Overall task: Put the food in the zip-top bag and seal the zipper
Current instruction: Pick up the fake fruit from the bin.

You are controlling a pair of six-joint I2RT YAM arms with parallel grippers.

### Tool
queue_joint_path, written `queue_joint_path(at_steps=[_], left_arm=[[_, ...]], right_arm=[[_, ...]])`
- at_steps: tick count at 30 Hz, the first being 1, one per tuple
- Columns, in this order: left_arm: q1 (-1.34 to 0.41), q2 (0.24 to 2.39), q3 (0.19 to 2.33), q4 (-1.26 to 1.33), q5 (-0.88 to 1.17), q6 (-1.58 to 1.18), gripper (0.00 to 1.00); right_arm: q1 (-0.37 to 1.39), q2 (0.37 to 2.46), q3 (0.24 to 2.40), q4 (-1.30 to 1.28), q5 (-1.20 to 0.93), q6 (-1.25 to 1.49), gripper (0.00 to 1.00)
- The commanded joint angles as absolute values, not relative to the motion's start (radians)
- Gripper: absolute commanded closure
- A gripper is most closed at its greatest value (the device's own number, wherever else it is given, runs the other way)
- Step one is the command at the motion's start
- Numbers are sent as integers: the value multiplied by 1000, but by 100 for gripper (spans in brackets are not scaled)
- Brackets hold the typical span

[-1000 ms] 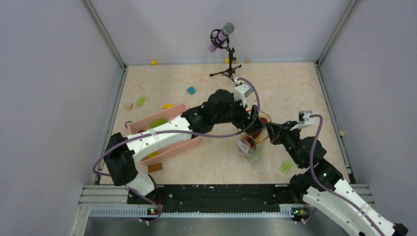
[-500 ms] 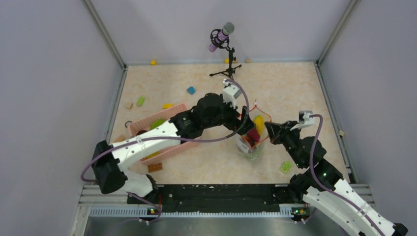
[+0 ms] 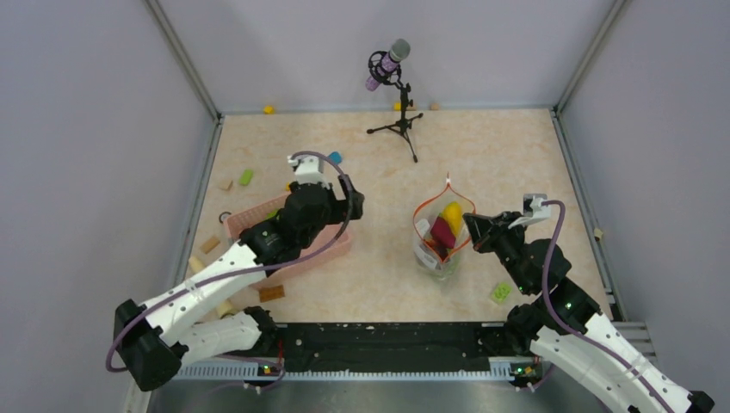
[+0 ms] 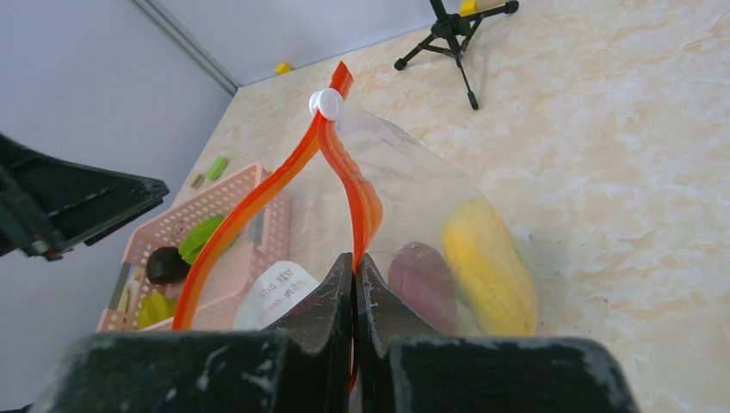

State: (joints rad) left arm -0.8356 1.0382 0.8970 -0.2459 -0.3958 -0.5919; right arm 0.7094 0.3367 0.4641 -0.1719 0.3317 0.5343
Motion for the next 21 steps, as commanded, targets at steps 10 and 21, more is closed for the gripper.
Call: queue_joint_path(at_steps=[10, 21], left_arm=[[-412, 904, 540, -314, -576, -1086, 3], [-309, 858, 378, -248, -658, -1429, 3]], right_arm=[[710, 355, 455, -126, 340, 532, 100], [710, 382, 450, -113, 337, 528, 100]])
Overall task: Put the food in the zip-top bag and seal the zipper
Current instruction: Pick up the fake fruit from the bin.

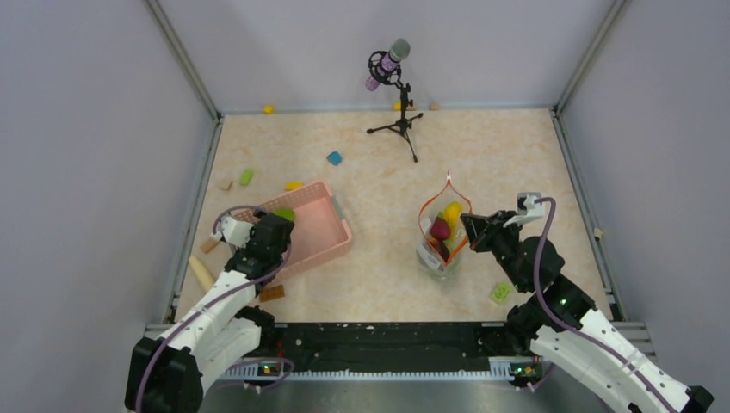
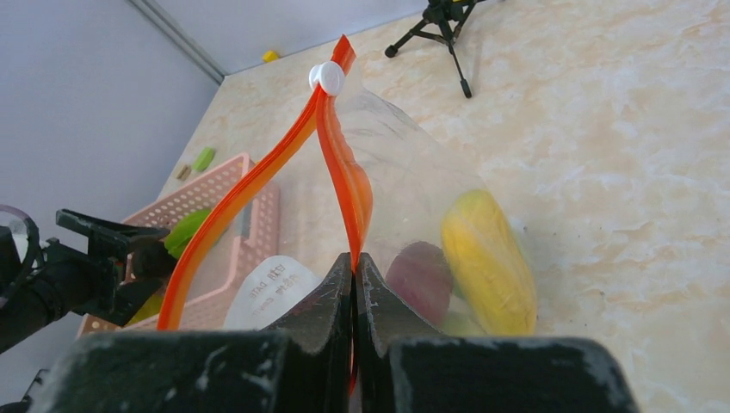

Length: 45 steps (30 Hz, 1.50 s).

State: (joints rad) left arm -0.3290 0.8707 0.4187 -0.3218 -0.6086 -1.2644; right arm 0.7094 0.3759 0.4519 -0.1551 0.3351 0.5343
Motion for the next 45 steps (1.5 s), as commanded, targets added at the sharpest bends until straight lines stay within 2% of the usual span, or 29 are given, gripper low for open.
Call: queue_joint_path(at_steps=[1, 7, 19, 33, 37, 45], left_arm=[[-304, 861, 368, -231, -660, -1455, 3], [-286, 899, 329, -145, -693, -1558, 3], [-271, 1065, 361, -66, -693, -1596, 6], [-226, 1246, 431, 79, -638, -1495, 14], [-204, 1332, 453, 174, -561, -1439, 22], [-196, 1484, 555, 200, -489, -1381, 32]], right_arm=[[710, 382, 450, -113, 340, 527, 100], [710, 383, 451, -114, 344, 522, 100], [710, 385, 450, -115, 353, 520, 100], [710, 385, 449, -115, 361, 519, 100], [710, 385, 450, -118, 364, 518, 100], [710, 384, 450, -120, 376, 516, 100]])
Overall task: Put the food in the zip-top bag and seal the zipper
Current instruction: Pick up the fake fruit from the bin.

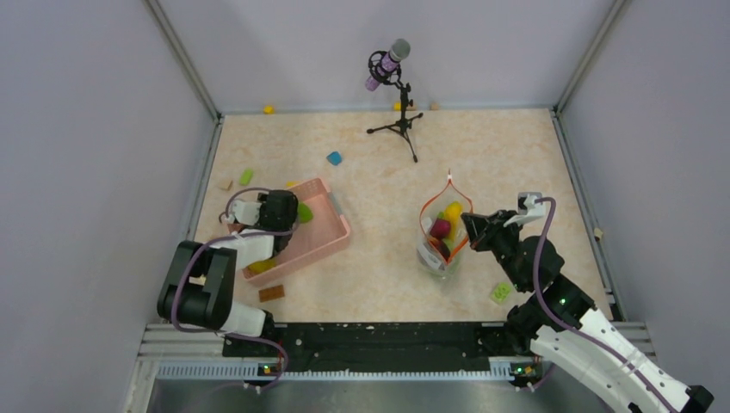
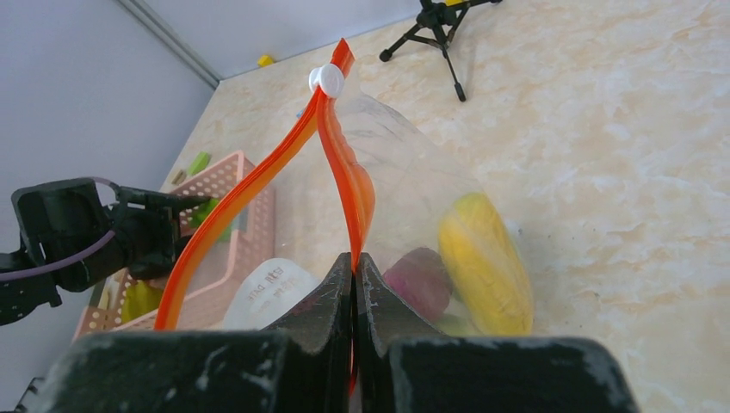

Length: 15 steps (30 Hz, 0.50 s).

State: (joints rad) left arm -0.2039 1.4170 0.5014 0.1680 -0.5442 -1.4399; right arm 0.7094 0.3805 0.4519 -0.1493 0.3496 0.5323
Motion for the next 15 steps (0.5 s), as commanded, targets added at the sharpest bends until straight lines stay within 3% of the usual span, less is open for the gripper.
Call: queue_joint_path(at_steps=[1, 9, 15], left_arm=[[-196, 1510, 568, 207, -476, -1365, 32], [-196, 1662, 708, 249, -292, -1203, 43], [-196, 1724, 767, 243, -157, -1147, 62]], right_arm=[[710, 384, 452, -121, 378, 514, 100], [710, 383, 449, -123, 393, 513, 100], [710, 383, 449, -124, 396, 515, 100]])
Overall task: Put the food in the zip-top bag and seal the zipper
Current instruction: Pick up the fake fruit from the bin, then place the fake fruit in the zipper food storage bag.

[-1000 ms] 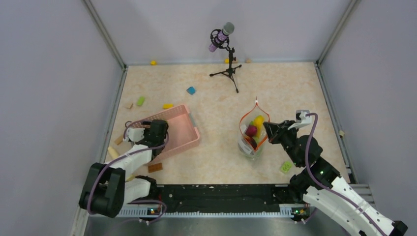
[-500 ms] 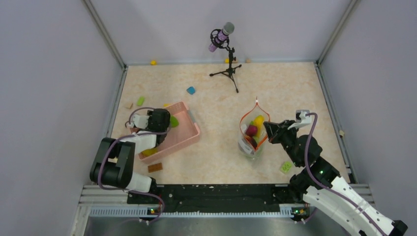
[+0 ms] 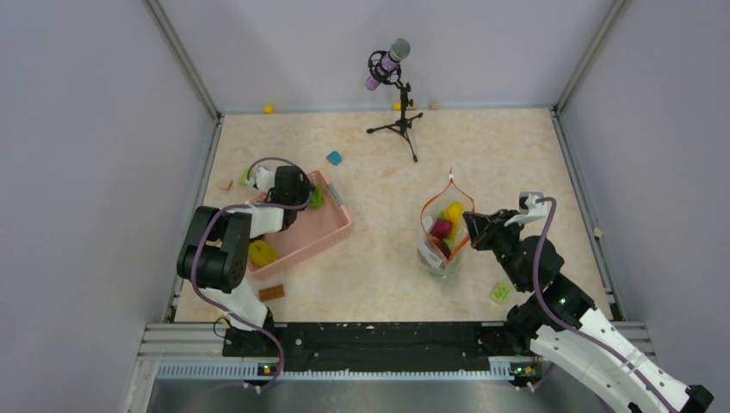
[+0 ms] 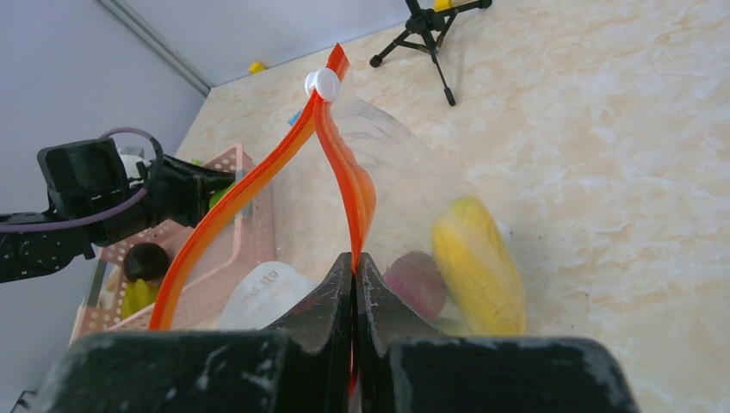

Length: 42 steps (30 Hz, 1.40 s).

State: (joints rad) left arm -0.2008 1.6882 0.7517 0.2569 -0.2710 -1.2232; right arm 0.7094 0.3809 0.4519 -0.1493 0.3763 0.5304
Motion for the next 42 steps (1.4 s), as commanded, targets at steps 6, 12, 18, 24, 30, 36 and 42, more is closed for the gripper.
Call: queue_joint_path(at_steps=[6, 12, 18, 24, 30, 36, 42], left_arm=[[-197, 1668, 744, 247, -130, -1130, 78], [-198, 1499, 683, 219, -154, -1102, 94], [-198, 1291, 621, 143, -204, -1059, 100], [-202, 1024, 577, 133, -167, -971, 100], [-219, 913, 598, 325, 220, -845, 100], [-454, 897, 719, 286, 145, -687, 100], [-648, 950, 785, 379, 149, -617, 100]], right_arm=[[711, 383, 449, -123, 394, 515, 100], [710, 383, 448, -124, 392, 516, 100], [710, 377, 448, -123, 385, 518, 100], [710, 372, 450, -123, 380, 518, 100], [710, 370, 458, -130, 362, 513, 100], [710, 368, 468, -139, 340, 508, 100], [710, 362, 477, -149, 340, 502, 100]])
